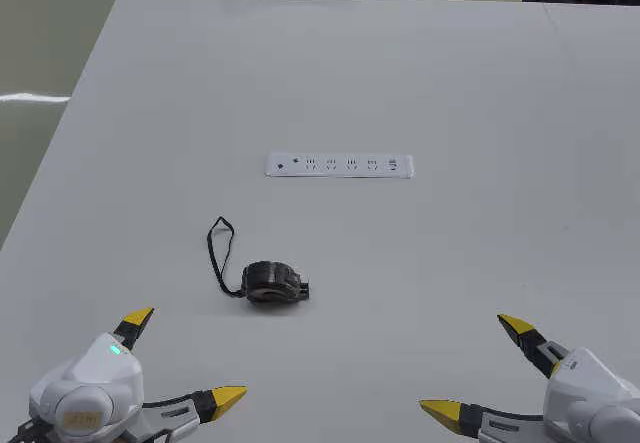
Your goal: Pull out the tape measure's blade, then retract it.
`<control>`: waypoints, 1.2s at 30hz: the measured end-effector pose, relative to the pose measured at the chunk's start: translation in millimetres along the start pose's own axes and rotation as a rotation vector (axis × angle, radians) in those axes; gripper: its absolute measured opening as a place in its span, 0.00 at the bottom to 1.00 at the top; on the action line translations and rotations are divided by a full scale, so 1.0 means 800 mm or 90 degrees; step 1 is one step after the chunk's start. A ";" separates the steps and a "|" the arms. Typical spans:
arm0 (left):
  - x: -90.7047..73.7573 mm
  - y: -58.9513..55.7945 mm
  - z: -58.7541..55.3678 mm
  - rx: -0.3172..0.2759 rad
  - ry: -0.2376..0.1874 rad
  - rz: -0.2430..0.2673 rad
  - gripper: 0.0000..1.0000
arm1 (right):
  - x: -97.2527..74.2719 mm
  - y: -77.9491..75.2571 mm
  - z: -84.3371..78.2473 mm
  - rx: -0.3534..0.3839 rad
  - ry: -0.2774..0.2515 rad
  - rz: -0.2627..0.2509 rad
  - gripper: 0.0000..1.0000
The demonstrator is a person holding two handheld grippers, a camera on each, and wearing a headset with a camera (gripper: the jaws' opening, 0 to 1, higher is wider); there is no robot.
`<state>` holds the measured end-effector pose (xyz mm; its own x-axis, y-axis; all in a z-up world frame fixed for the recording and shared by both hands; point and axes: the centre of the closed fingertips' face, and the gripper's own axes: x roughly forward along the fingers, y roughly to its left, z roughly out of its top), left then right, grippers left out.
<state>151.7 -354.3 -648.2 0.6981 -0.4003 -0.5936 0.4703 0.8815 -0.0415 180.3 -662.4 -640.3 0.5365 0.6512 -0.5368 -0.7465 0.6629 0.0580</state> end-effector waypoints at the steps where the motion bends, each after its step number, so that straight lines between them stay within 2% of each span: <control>1: 0.000 -0.001 0.000 0.000 0.000 0.000 0.99 | 0.000 -0.001 0.001 -0.003 -0.002 -0.002 1.00; 8: 0.000 -0.001 0.002 0.002 -0.005 0.000 0.98 | -0.001 -0.001 0.004 -0.012 -0.007 -0.004 1.00; 13: 0.000 -0.002 0.001 0.005 -0.002 -0.002 0.98 | 0.000 -0.001 0.004 -0.011 -0.005 -0.001 0.99; 16: 0.000 -0.004 -0.001 0.007 0.004 -0.009 0.93 | 0.000 0.000 0.003 -0.011 -0.002 0.003 0.98; 19: 0.002 -0.005 -0.002 0.015 0.008 -0.014 0.92 | 0.001 0.001 0.001 -0.012 0.000 0.009 0.98; 25: 0.004 -0.006 -0.001 0.026 0.013 -0.021 0.90 | 0.002 0.000 0.004 -0.025 -0.008 0.011 0.97; 32: 0.012 -0.003 0.001 0.050 0.021 -0.033 0.87 | 0.005 -0.001 0.002 -0.036 -0.001 0.021 0.95; 36: 0.020 -0.005 0.002 0.075 0.030 -0.059 0.80 | 0.010 -0.001 0.002 -0.045 0.003 0.032 0.92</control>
<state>161.9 -364.7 -656.5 0.6242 -0.4643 -0.6283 0.5937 0.8047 -0.0048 185.4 -657.1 -643.5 0.4965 0.6811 -0.5381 -0.7983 0.6017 0.0249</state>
